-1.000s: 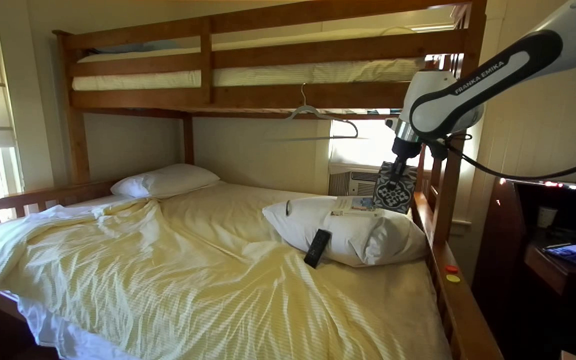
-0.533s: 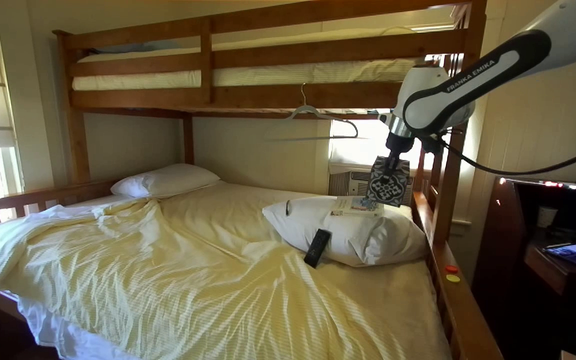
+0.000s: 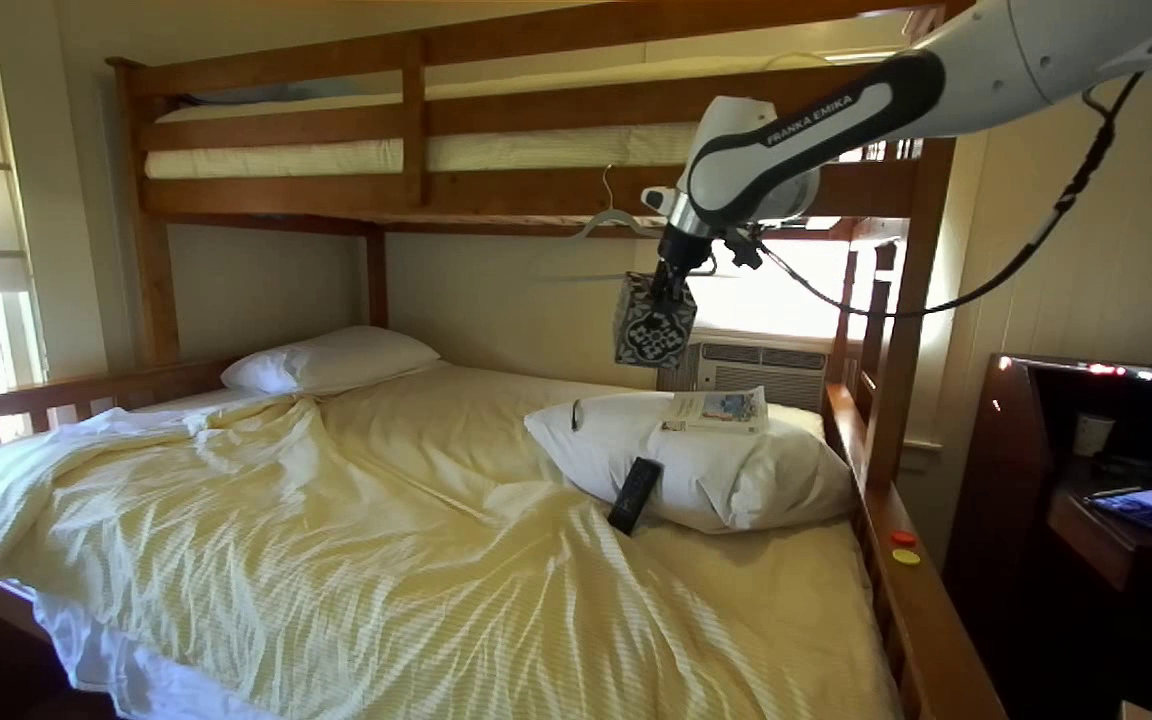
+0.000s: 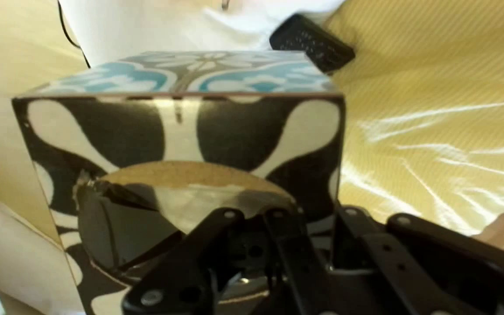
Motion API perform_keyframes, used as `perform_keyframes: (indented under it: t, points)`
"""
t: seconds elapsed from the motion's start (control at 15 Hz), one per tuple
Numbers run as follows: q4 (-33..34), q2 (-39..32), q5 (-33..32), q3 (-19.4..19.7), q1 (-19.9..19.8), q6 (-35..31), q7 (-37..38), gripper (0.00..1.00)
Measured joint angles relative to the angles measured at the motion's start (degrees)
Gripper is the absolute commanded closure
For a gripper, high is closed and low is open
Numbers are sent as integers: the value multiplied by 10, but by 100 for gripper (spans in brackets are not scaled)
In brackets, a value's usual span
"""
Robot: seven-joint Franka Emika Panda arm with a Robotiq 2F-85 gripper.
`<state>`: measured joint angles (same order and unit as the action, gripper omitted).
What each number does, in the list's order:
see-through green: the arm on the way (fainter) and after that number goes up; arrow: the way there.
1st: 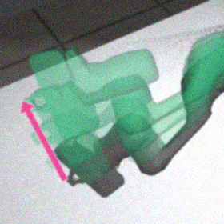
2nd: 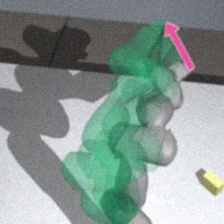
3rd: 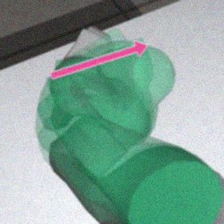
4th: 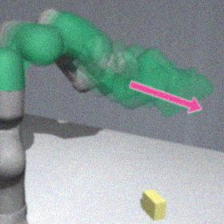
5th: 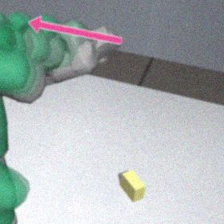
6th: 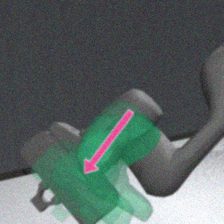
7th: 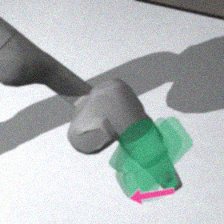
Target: Move the tissue box to the back.
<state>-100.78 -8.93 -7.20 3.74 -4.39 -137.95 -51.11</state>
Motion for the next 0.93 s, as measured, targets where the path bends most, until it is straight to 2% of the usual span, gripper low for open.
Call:
perform_keyframes:
  t: [0.07, 0.13, 0.33, 0.4, 0.73, 0.93]
  points:
    - [31, -20, 16, -16, 1, 18, -25, 99]
    - [61, -38, 25, -31, 2, 40, -46, 94]
    - [134, -76, 44, -60, 4, 84, -94, 94]
    - [144, -81, 45, -61, 4, 88, -99, 99]
    - [150, -100, 46, -67, 4, 91, -102, 99]
    - [198, -171, 48, -89, 17, 93, -102, 99]
